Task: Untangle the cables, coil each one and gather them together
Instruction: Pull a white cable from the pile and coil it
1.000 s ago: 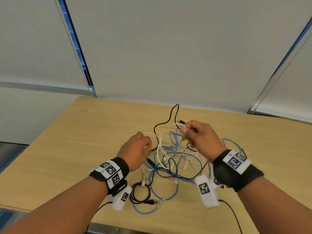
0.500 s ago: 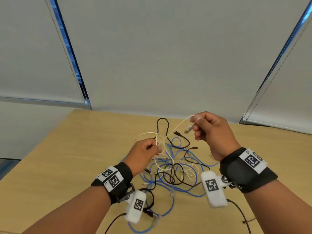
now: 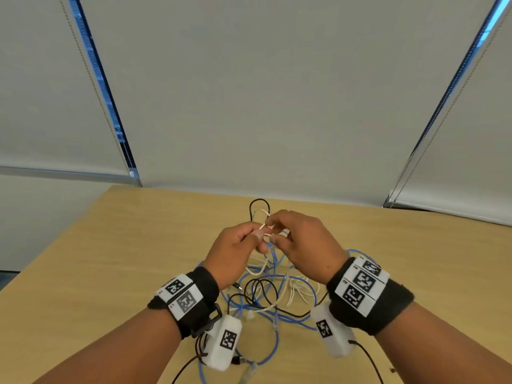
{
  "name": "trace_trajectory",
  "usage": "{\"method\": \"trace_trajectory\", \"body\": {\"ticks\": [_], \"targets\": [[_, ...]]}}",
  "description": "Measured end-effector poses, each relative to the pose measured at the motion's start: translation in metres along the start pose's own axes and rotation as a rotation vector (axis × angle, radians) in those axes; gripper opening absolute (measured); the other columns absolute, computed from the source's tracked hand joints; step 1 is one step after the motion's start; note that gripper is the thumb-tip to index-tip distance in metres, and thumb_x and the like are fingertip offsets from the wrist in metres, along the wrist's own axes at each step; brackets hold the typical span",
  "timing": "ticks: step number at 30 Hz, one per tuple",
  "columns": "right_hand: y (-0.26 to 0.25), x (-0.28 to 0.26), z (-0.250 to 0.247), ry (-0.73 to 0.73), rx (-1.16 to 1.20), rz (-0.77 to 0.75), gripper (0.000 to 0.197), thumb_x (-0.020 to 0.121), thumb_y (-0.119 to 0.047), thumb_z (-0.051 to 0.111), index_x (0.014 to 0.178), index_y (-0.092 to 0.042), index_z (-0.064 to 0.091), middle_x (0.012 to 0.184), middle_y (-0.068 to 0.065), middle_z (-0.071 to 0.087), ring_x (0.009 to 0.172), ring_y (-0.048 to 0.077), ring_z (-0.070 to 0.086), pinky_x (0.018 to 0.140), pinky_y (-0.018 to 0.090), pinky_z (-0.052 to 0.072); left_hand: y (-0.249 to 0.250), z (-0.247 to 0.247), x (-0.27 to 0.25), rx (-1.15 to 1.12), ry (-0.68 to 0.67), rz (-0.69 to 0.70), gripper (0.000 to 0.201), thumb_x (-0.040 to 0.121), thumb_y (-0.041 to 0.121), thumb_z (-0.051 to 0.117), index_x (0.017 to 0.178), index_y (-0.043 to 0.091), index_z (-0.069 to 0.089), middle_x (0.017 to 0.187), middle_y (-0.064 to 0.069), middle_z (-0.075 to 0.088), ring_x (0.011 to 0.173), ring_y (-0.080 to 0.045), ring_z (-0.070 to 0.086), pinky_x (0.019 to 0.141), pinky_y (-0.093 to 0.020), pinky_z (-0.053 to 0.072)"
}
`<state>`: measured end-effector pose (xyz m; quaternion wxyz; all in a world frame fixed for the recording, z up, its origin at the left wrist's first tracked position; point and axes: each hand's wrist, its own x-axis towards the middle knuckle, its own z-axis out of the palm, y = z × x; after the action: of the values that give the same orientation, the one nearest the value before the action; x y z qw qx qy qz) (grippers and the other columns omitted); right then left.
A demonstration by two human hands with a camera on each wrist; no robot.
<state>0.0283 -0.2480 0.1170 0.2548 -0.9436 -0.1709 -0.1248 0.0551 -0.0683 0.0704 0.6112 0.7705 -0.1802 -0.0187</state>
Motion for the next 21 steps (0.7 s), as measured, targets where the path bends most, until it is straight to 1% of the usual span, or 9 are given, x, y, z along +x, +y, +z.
{"method": "trace_trajectory", "body": {"ticks": [3,4,5,7,8,11,15,17,21], "targets": [[0.004,0.005,-0.002,-0.111,-0.093,0.054,0.008,0.095,-0.022,0.060,0.095,-0.022,0.067,0.086,-0.007,0.064,0.079,0.015,0.059,0.076,0.037,0.052,-0.001,-0.005,0.000,-0.089,0.071,-0.025,0.029,0.106,0.017,0.047,0.106,0.022,0.075,0.078,-0.006,0.073,0.086,-0.035,0.067,0.085,-0.047,0.053],[0.007,0.007,-0.003,-0.148,-0.101,0.065,0.010,0.095,-0.021,0.058,0.091,-0.022,0.066,0.087,-0.006,0.064,0.080,0.016,0.059,0.077,0.039,0.052,-0.003,-0.007,0.000,-0.105,0.084,-0.032,0.029,0.106,0.016,0.046,0.108,0.022,0.074,0.079,-0.009,0.073,0.086,-0.037,0.068,0.081,-0.046,0.054],[0.008,0.008,-0.005,-0.167,-0.074,0.078,0.010,0.095,-0.022,0.058,0.088,-0.022,0.066,0.088,-0.006,0.065,0.081,0.016,0.059,0.078,0.040,0.052,-0.004,-0.009,0.000,-0.116,0.088,-0.034,0.029,0.106,0.015,0.046,0.109,0.022,0.074,0.080,-0.010,0.073,0.086,-0.032,0.070,0.078,-0.038,0.055],[0.010,0.010,-0.006,-0.162,0.054,0.108,0.009,0.093,-0.032,0.063,0.090,-0.025,0.068,0.089,-0.009,0.067,0.082,0.009,0.061,0.075,0.030,0.051,-0.005,-0.011,-0.001,-0.132,0.060,-0.032,0.030,0.106,0.014,0.045,0.110,0.023,0.074,0.082,-0.009,0.074,0.085,-0.018,0.072,0.076,-0.020,0.052],[0.010,0.010,-0.005,-0.162,0.120,0.126,0.010,0.092,-0.036,0.066,0.092,-0.026,0.069,0.088,-0.010,0.068,0.080,0.005,0.061,0.072,0.025,0.048,-0.004,-0.010,-0.001,-0.140,0.037,-0.031,0.030,0.106,0.015,0.046,0.111,0.024,0.074,0.083,-0.008,0.075,0.085,-0.015,0.072,0.076,-0.017,0.052],[0.010,0.013,-0.001,-0.188,0.159,0.148,0.008,0.091,-0.027,0.065,0.084,-0.028,0.070,0.076,-0.011,0.068,0.068,-0.002,0.059,0.065,0.023,0.044,-0.003,-0.009,-0.001,-0.145,-0.004,-0.023,0.030,0.106,0.017,0.047,0.114,0.029,0.074,0.084,-0.007,0.075,0.087,-0.014,0.071,0.079,-0.018,0.054],[0.028,0.022,-0.012,0.025,0.187,0.266,0.019,0.094,-0.023,0.059,0.077,-0.028,0.065,0.069,-0.013,0.064,0.062,0.000,0.056,0.058,0.021,0.039,0.002,-0.017,0.000,-0.209,0.021,-0.038,0.033,0.106,0.016,0.047,0.117,0.032,0.074,0.072,-0.007,0.067,0.077,-0.021,0.064,0.079,-0.033,0.051],[0.039,0.025,-0.020,0.118,0.276,0.355,0.018,0.094,-0.020,0.056,0.079,-0.025,0.065,0.072,-0.010,0.065,0.062,0.007,0.058,0.061,0.025,0.044,0.003,-0.024,0.002,-0.238,0.012,-0.062,0.031,0.105,0.016,0.048,0.119,0.030,0.073,0.073,-0.005,0.065,0.074,-0.020,0.062,0.077,-0.033,0.050],[0.052,0.024,-0.030,0.184,0.390,0.458,0.017,0.094,-0.021,0.058,0.080,-0.021,0.065,0.076,-0.001,0.068,0.064,0.016,0.064,0.063,0.035,0.052,0.003,-0.031,0.006,-0.271,-0.023,-0.145,0.028,0.101,0.008,0.054,0.117,0.022,0.071,0.089,-0.006,0.075,0.084,-0.017,0.068,0.075,-0.031,0.053]]}}
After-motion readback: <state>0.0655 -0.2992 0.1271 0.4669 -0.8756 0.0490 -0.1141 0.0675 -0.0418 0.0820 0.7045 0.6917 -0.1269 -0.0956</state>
